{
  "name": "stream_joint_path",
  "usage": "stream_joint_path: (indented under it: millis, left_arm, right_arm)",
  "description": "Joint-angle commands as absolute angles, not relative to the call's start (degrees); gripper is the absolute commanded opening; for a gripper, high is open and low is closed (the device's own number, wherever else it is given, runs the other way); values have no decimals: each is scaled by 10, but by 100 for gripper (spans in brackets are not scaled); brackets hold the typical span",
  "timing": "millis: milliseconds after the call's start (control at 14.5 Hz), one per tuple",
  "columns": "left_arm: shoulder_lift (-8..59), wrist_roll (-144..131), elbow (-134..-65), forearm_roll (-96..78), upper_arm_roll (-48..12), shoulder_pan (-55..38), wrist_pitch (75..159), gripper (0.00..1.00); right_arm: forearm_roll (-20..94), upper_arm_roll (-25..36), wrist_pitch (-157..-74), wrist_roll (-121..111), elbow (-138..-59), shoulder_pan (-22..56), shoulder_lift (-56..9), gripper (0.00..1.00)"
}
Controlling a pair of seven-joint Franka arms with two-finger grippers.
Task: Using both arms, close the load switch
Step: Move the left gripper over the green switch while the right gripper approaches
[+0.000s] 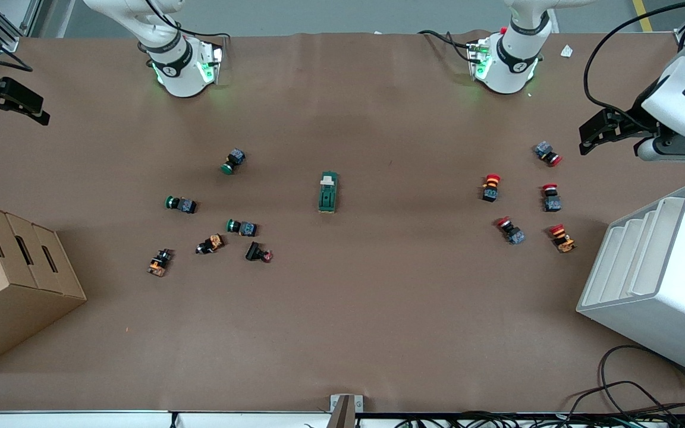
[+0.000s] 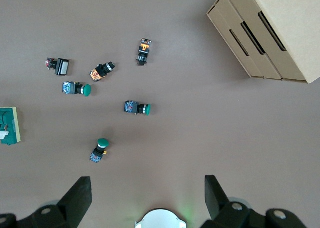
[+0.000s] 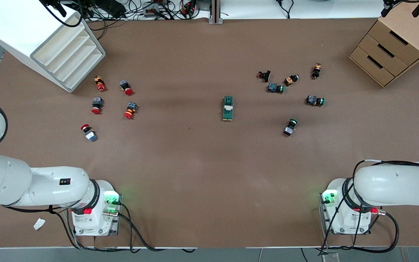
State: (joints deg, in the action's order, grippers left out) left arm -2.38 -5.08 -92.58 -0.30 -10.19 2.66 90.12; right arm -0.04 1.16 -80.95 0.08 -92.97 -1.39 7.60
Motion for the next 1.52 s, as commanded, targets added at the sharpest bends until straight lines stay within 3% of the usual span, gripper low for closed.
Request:
stream_joint_path:
  millis: [0,277,623,830,1176,1453]
  left_arm:
    - [-20,-58,-919,10,-104,24,898,100]
    - [-8,-61,-896,8,-112,18,898,100]
    - [29,-216,-879,15,-204,-20,917,100]
    - [75,-357,-894,57,-259,-100,932,100]
    - [215,-662,-897,196,-265,-298,1025,100]
    - [298,-856,-915,328,-267,-388,1054,99]
  right_arm:
    - [12,11,-802,0,-924,-17,76,100]
    - [12,11,-808,0,-924,-17,74,100]
    - [11,11,-808,0,-924,-18,65,100]
    - [5,12,-807,-3,-919,-25,-1,100]
    - [-3,13,-840,-4,-907,-25,-71,100]
    - [0,10,-843,130,-916,14,-75,100]
